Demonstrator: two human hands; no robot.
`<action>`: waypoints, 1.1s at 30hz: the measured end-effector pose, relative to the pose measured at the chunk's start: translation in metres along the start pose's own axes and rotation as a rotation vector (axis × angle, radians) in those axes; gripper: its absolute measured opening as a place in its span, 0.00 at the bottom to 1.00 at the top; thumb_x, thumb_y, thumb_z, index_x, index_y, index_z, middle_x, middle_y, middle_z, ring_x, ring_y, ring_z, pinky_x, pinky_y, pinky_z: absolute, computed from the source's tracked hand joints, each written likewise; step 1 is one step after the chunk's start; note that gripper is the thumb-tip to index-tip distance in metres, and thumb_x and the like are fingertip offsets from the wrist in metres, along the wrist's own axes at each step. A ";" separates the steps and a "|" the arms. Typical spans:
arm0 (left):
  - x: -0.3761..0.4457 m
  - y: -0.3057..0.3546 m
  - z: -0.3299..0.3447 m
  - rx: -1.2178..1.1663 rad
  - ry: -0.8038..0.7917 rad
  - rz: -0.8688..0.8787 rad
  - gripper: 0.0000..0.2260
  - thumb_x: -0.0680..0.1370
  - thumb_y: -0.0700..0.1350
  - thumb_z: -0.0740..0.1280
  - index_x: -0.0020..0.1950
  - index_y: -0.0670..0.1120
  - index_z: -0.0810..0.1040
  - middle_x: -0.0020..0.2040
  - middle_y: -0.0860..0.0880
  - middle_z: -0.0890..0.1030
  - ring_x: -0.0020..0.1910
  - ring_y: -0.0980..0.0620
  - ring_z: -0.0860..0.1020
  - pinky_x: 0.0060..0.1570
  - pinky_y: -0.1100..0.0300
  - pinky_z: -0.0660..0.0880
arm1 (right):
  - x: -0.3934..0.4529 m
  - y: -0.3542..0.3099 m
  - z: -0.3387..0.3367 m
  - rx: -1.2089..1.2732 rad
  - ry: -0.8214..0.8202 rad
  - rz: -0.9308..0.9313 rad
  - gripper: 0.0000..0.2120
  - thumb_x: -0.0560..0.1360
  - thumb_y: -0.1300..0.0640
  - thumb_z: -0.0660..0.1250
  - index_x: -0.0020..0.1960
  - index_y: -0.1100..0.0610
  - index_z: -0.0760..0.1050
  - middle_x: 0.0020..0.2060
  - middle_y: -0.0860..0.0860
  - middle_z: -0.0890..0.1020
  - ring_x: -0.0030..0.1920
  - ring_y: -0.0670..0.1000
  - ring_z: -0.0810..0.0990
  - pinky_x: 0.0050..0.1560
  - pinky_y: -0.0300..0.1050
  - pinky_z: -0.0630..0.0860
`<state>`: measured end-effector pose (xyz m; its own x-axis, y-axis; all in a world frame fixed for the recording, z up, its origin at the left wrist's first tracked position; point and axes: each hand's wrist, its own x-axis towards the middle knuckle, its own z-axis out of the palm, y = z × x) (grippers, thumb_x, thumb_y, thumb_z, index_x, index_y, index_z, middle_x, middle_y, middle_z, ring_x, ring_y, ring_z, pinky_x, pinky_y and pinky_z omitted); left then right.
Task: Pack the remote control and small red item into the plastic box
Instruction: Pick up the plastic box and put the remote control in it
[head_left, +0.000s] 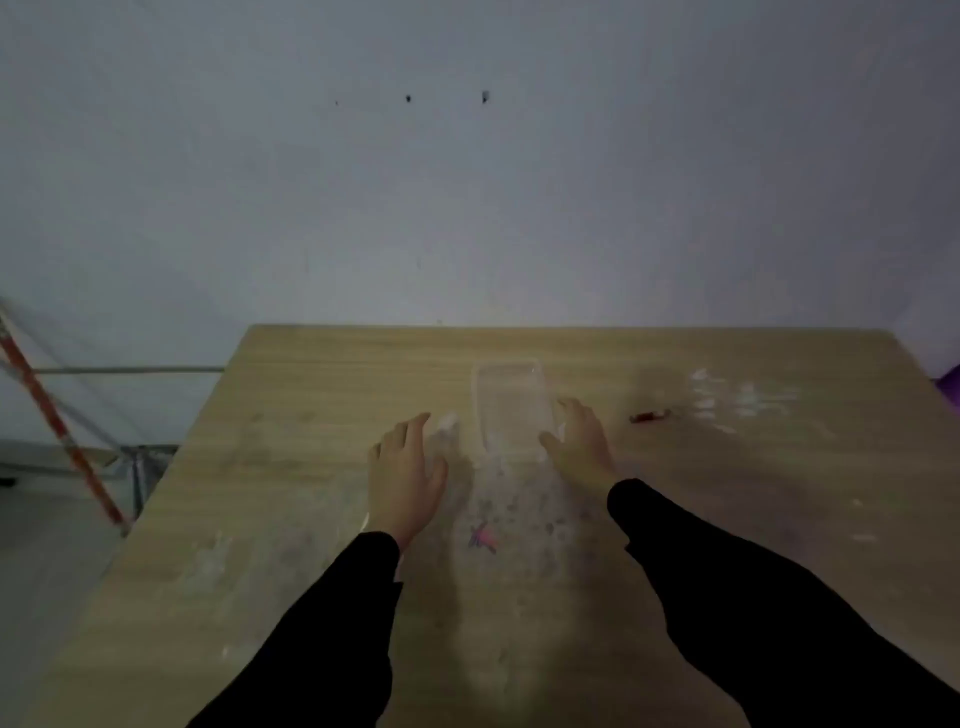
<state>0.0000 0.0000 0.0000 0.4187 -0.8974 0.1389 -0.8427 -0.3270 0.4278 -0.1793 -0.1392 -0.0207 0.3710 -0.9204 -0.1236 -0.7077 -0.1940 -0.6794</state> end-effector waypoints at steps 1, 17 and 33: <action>-0.004 -0.002 0.004 -0.024 -0.002 -0.004 0.27 0.68 0.53 0.54 0.64 0.42 0.70 0.58 0.40 0.78 0.56 0.38 0.76 0.55 0.45 0.71 | 0.003 0.002 0.005 0.052 0.006 0.069 0.26 0.73 0.57 0.66 0.68 0.63 0.63 0.63 0.63 0.72 0.63 0.63 0.70 0.64 0.54 0.68; -0.001 -0.006 0.046 -0.267 -0.017 -0.207 0.21 0.75 0.44 0.64 0.67 0.40 0.67 0.62 0.37 0.74 0.59 0.38 0.74 0.57 0.46 0.72 | 0.013 0.054 0.018 0.072 -0.236 0.142 0.10 0.75 0.65 0.58 0.39 0.60 0.76 0.35 0.58 0.77 0.36 0.55 0.74 0.37 0.44 0.67; -0.070 0.008 0.064 -0.225 -0.048 -0.231 0.15 0.74 0.41 0.65 0.60 0.43 0.74 0.57 0.40 0.78 0.55 0.40 0.76 0.52 0.50 0.73 | -0.092 0.089 0.016 0.437 -0.057 0.296 0.13 0.77 0.62 0.62 0.61 0.61 0.70 0.51 0.55 0.77 0.49 0.53 0.76 0.42 0.41 0.73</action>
<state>-0.0578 0.0413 -0.0632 0.5694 -0.8217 -0.0244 -0.6292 -0.4548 0.6303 -0.2670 -0.0663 -0.0815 0.2345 -0.8920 -0.3865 -0.4747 0.2418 -0.8463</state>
